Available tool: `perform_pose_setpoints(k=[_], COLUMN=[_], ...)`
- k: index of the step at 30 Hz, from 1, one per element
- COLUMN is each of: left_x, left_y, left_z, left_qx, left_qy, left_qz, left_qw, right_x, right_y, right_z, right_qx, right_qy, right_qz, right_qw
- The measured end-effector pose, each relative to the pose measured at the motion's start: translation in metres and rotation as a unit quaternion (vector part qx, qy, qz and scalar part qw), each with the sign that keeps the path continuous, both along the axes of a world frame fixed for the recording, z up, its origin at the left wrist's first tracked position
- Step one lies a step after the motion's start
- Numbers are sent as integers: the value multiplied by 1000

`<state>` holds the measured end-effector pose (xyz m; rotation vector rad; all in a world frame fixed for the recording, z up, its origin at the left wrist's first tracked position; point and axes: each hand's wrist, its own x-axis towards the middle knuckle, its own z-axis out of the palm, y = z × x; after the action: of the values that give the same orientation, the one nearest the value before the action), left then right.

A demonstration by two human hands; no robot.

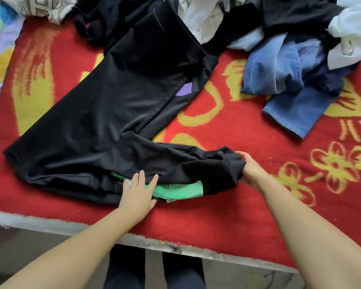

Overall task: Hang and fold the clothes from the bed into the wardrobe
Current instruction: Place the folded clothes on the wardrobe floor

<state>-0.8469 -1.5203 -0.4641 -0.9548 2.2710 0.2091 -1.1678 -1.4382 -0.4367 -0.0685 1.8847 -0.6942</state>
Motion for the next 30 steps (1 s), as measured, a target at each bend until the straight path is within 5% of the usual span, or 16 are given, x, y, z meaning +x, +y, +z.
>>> perform_pose_setpoints(k=[4,7,12,15,20,26,30], left_x=[-10,-14,-10,-10,-3,24,35], left_y=[-4,-5,0,0,-4,-35,-51], left_z=[9,23,29,26,23,28,28], left_qx=[18,16,7,-6,-39,-41,-56], left_qy=[-9,95,173,154,175,134,132], left_qz=[4,-15,-170,-149,-95,90,-2], left_qw=[1000,995,970,977,979,986,990], right_x=[-5,-34,-55,-50,-22,-49,-53], right_y=[-1,29,109,119,94,96,126], right_z=[20,38,35,30,8,41,30], right_qx=[0,7,203,137,98,-78,84], right_qy=[-10,80,243,339,199,409,426], right_qz=[62,15,-2,-57,-11,-128,-7], right_qw=[998,997,949,929,975,900,901])
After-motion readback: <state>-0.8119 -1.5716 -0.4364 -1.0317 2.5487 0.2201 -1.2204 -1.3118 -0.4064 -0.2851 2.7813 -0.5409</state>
